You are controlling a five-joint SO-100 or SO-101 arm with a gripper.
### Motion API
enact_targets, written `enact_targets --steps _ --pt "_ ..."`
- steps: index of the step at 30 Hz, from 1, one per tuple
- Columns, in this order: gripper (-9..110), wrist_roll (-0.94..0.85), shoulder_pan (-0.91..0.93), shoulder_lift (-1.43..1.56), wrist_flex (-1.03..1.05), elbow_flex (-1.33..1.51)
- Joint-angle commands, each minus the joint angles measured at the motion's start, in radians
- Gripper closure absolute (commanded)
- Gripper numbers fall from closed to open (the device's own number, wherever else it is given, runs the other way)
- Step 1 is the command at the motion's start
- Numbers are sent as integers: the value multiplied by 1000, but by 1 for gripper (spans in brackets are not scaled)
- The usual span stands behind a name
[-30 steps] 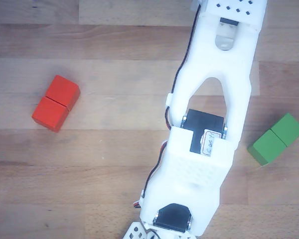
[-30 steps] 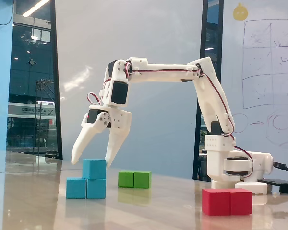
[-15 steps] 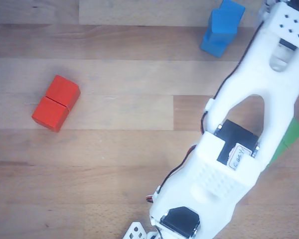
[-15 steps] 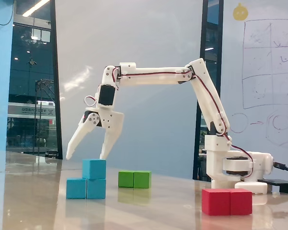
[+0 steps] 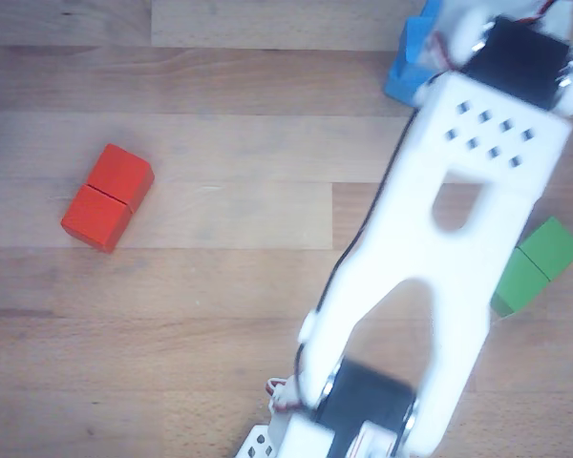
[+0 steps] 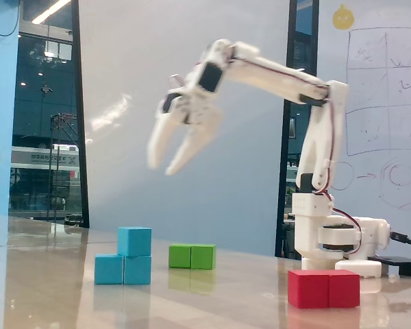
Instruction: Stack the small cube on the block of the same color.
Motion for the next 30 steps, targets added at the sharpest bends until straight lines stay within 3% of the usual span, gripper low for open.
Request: enact_targets --steps 1,14,23,30 --pt "102 58 -135 267 -40 167" --pt "98 86 -405 799 -64 746" --pt "98 83 -403 1169 -255 1150" --pt "98 84 -400 1347 -273 1356"
